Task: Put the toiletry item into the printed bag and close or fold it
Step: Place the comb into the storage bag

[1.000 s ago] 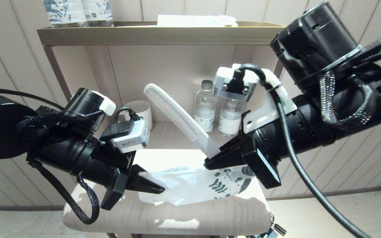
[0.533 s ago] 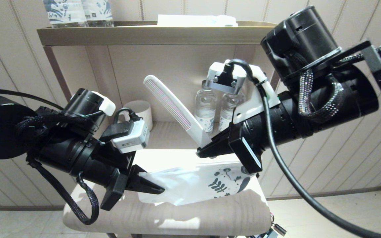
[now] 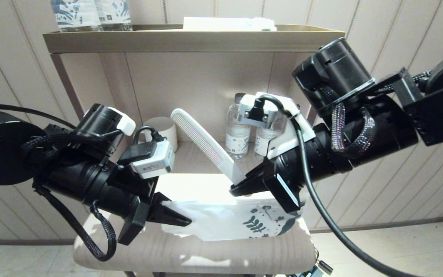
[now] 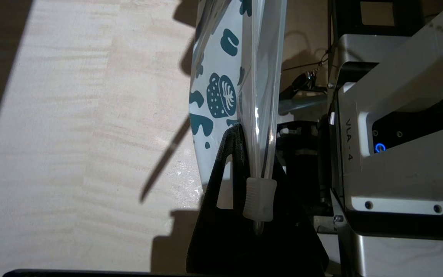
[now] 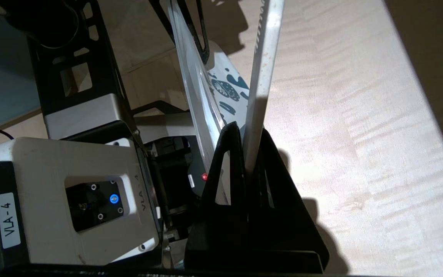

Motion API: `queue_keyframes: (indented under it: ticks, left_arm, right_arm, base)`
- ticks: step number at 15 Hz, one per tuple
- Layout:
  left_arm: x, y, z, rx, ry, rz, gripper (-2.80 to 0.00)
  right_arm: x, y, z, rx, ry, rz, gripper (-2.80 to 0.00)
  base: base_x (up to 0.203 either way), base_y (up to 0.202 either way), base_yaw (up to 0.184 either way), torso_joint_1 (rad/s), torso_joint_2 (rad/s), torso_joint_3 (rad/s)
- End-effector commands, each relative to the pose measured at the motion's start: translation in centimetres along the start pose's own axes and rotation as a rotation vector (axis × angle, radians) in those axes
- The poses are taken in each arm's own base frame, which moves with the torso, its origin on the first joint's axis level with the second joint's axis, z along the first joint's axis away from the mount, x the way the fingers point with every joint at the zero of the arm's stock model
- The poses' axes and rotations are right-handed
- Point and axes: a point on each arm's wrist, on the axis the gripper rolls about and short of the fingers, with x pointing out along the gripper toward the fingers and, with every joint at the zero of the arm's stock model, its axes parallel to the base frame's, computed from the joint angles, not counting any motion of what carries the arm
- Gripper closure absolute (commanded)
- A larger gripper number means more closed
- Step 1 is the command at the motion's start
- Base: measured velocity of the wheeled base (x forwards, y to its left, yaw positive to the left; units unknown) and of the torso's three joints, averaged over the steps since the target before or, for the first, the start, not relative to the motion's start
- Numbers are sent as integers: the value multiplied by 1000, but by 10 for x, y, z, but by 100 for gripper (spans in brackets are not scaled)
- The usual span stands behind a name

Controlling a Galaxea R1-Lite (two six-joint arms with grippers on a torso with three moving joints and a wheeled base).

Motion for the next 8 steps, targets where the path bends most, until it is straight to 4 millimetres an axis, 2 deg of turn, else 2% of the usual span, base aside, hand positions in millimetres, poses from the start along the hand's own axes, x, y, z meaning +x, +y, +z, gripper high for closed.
queue_keyframes:
  ticks: [1, 6, 8]
  left_arm:
    - [2, 2, -2, -3, 1, -8, 0]
    - [2, 2, -1, 0, -1, -5, 0]
    - [1, 2, -1, 0, -2, -6, 0]
  right_arm:
    - [-3, 4, -1, -7, -5, 4, 0]
    - [-10, 6, -1, -15, -20, -2, 0]
    - [-5, 7, -7, -6, 6, 7, 0]
  base:
    - [0, 0, 0, 0, 0, 0]
    - [0, 0, 0, 0, 0, 0]
    - [0, 0, 0, 0, 0, 0]
